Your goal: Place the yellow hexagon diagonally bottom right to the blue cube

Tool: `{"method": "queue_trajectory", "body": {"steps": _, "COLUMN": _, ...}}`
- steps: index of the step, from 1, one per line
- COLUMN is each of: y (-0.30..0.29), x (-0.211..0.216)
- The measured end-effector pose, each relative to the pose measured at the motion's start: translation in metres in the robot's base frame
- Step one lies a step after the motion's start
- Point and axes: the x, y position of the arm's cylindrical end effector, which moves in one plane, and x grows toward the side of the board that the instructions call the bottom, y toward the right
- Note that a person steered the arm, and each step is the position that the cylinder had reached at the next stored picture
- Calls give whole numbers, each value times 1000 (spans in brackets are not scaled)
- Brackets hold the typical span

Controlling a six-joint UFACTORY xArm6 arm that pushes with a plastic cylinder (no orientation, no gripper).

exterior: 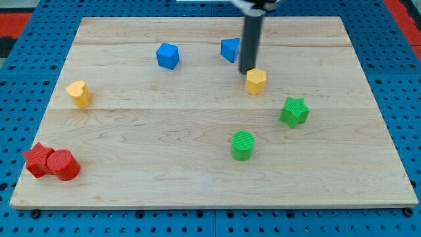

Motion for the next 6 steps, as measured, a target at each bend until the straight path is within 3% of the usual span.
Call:
{"method": "queue_trajectory", "body": {"steps": 1, "y": -8, "x": 6}}
{"method": "queue_trajectory", "body": {"steps": 3, "y": 126, "x": -11}}
{"method": "queue_trajectory", "body": {"steps": 4, "y": 109, "x": 18}}
{"method": "queue_trajectory", "body": {"steps": 6, "y": -54, "x": 40}}
